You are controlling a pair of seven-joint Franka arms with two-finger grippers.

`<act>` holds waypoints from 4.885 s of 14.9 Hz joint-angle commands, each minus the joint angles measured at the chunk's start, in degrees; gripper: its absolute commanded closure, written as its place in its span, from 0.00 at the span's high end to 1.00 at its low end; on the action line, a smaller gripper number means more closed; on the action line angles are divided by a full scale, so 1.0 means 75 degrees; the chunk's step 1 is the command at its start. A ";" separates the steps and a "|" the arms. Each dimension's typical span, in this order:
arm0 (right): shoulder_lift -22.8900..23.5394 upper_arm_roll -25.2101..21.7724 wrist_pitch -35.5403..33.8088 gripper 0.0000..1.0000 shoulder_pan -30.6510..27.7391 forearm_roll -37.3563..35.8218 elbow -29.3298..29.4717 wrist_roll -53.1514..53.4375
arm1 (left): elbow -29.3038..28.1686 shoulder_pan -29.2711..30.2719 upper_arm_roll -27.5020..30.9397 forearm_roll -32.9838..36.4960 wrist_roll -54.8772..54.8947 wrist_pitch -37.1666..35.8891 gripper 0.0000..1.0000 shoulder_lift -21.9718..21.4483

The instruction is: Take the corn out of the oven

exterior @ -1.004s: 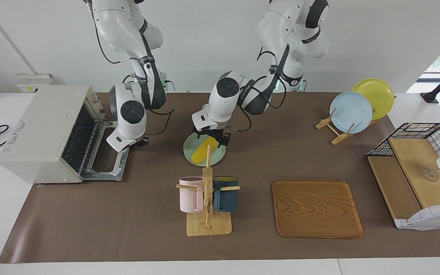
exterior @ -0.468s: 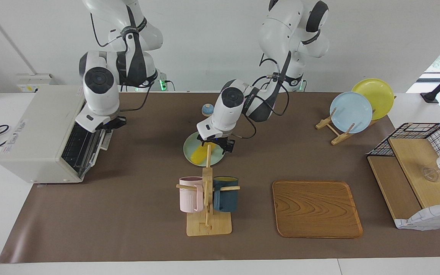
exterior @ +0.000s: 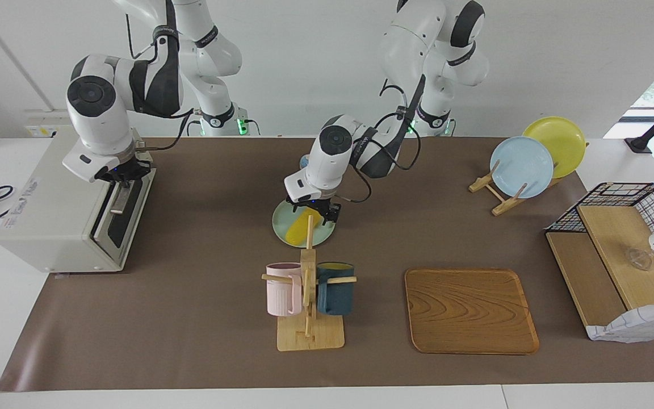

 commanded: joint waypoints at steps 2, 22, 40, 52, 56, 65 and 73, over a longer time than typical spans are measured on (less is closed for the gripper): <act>-0.0430 0.0062 -0.0414 0.00 -0.0117 0.0078 -0.0008 -0.0233 | -0.0273 -0.0128 0.0088 0.0051 -0.0082 0.0322 1.00 0.0009; 0.0331 0.0203 -0.3193 1.00 0.0433 0.2130 0.3790 0.0891 | 0.0137 0.1451 0.0182 0.0145 -0.0832 -0.1539 0.00 -0.1173; 0.0002 0.0378 -0.3087 1.00 0.0422 0.2118 0.3262 0.1525 | 0.3840 0.4290 0.0475 0.1200 -0.0738 -0.2093 0.00 0.1673; 0.0026 0.0250 -0.3006 1.00 0.0282 0.2142 0.3333 0.1490 | 0.2915 0.4232 0.0475 0.1223 -0.0388 -0.0628 0.17 0.1674; 0.0014 0.0249 -0.3006 1.00 0.0117 0.2142 0.3322 0.1467 | 0.2890 0.4220 0.0475 0.1211 -0.0386 -0.0825 1.00 0.1591; 0.0003 0.0296 -0.2982 1.00 0.0222 0.2142 0.3322 0.1514 | 0.2751 0.4419 0.0487 0.1211 -0.0422 -0.3201 1.00 -0.0175; 0.0014 0.0320 -0.2748 1.00 0.0211 0.2423 0.3321 0.1537 | 0.2446 0.4384 0.0534 0.1458 -0.0433 -0.5790 1.00 -0.2308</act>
